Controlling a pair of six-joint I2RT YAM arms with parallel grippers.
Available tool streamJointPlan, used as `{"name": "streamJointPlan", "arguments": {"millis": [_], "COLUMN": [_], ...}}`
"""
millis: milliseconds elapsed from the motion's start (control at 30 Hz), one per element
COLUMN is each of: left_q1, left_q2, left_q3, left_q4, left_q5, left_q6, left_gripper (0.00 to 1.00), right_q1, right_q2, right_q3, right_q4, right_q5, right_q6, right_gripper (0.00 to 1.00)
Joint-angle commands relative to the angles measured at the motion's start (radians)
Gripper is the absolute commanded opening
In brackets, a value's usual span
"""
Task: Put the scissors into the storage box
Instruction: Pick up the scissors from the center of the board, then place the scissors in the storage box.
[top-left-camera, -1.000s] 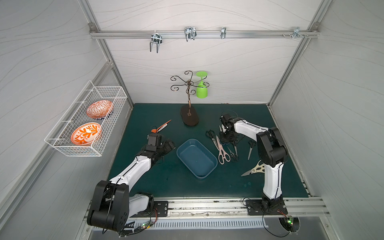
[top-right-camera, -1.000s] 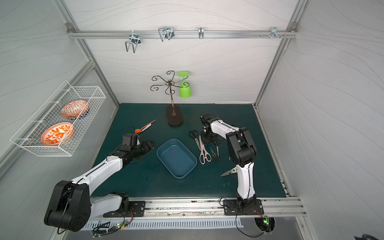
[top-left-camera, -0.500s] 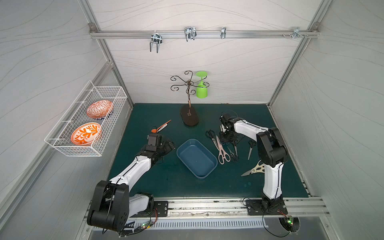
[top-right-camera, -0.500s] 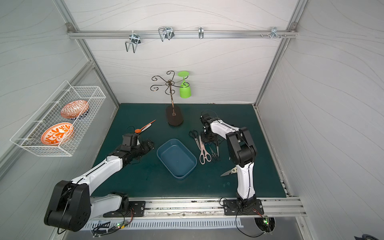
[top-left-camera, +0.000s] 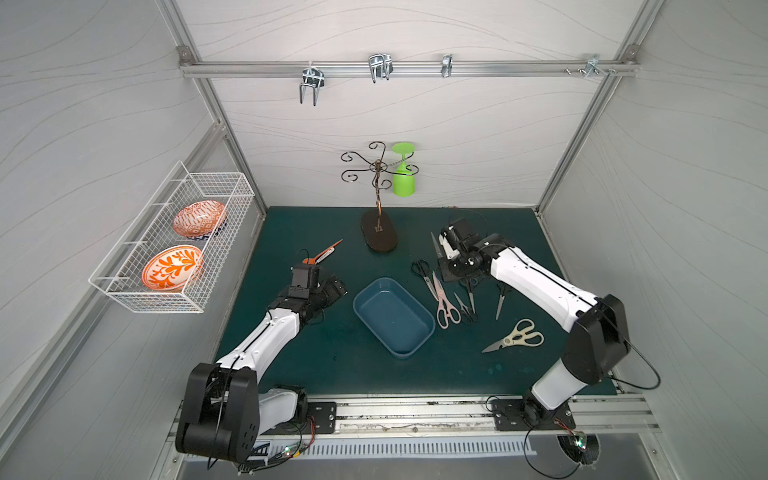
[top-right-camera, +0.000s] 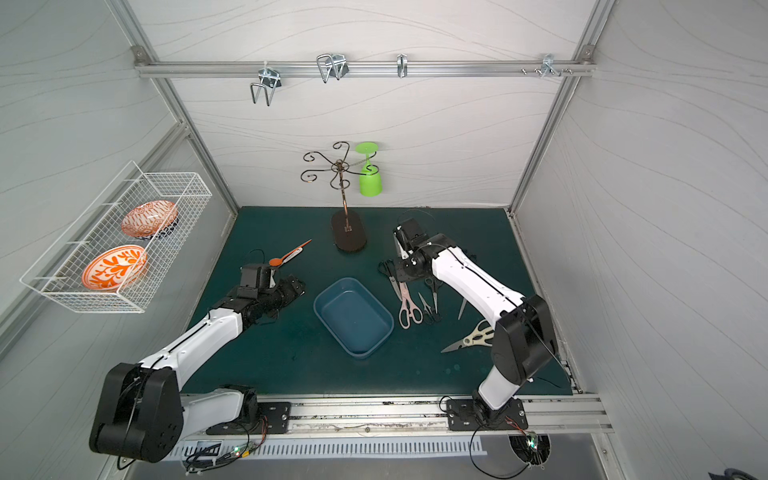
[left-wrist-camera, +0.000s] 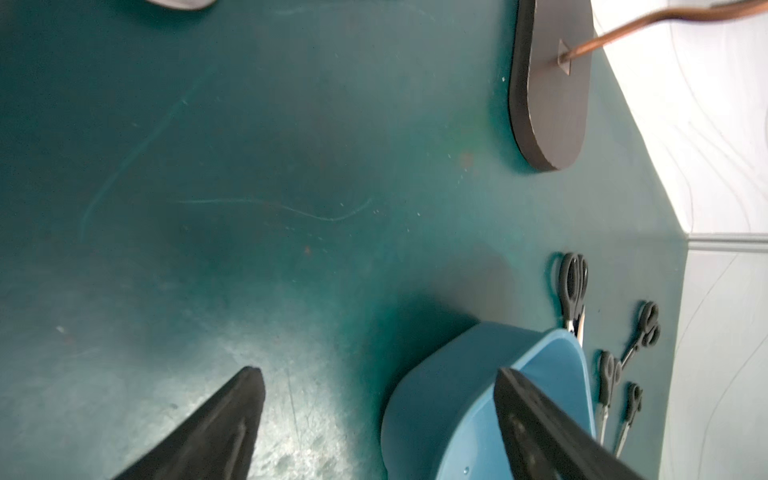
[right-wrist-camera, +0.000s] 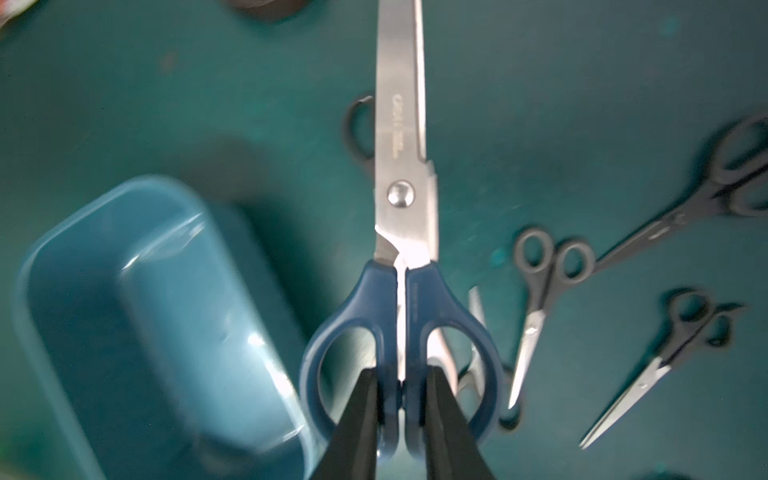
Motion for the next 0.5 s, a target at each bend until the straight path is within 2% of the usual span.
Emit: {"name": "streamJointPlan", "arguments": {"millis": [0,200,467], "left_q1": [0.07,0.135,0.156], "left_q2": [0.008,0.01,0.012], "left_q3": [0.05,0.063,0.057], "left_q4": [-0.003,-0.012,0.006], "left_q5": [0.064,0.076,0.087], "left_q6": [-0.006,0.036,0.03], "left_gripper": [0.91,0.91,0.91], "right_q1": [0.123,0.341,0.436], "right_q2": [-0.07,-0.113,0.002], "right_q3": [-0.056,-0.106,-0.119], "right_q4": [-0.066,-0.067,-0.013], "right_q5": [-0.031,0.038,0.018], "right_q6": [0.034,0.057,0.078], "right_gripper": [0.13,0.13,0.13]}}
